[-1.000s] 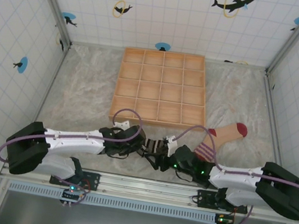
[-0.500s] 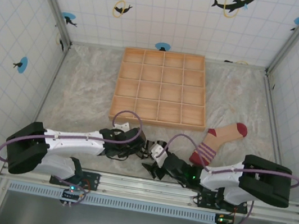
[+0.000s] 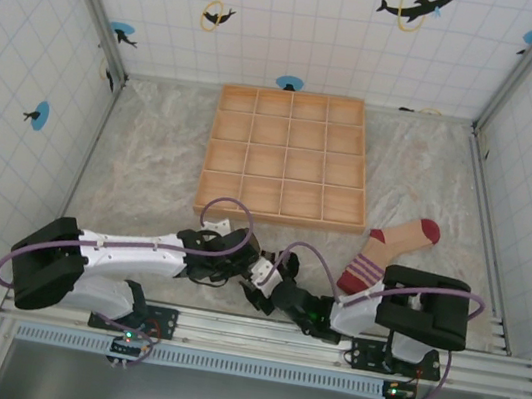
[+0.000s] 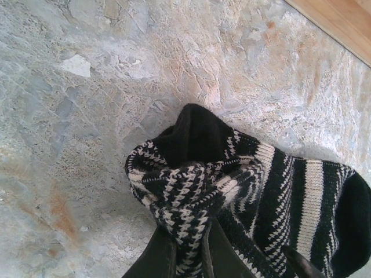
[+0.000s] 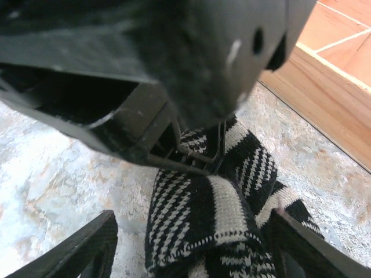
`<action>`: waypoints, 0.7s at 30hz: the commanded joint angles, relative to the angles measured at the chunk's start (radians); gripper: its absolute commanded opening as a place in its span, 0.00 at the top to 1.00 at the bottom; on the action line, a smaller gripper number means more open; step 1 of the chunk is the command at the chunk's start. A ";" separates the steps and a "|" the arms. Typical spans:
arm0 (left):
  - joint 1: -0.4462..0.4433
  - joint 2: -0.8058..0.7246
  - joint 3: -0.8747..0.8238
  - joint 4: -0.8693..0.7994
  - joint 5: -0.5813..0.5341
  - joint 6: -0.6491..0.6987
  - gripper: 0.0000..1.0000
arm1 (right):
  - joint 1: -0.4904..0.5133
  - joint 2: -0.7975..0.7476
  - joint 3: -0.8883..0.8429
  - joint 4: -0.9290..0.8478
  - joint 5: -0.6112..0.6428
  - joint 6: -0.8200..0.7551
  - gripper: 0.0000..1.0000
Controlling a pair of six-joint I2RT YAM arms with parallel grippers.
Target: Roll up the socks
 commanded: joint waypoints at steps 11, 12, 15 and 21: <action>-0.009 -0.032 -0.030 -0.055 0.008 -0.021 1.00 | 0.021 0.068 0.061 0.005 0.093 0.047 0.66; -0.009 -0.035 -0.032 -0.054 0.006 -0.023 1.00 | 0.021 0.070 0.059 -0.006 0.087 0.060 0.66; -0.009 -0.038 -0.033 -0.049 0.010 -0.023 1.00 | 0.021 0.067 0.058 -0.055 0.087 0.114 0.82; -0.009 -0.077 -0.040 -0.051 -0.025 -0.030 0.66 | 0.013 0.019 0.046 -0.191 0.062 0.309 1.00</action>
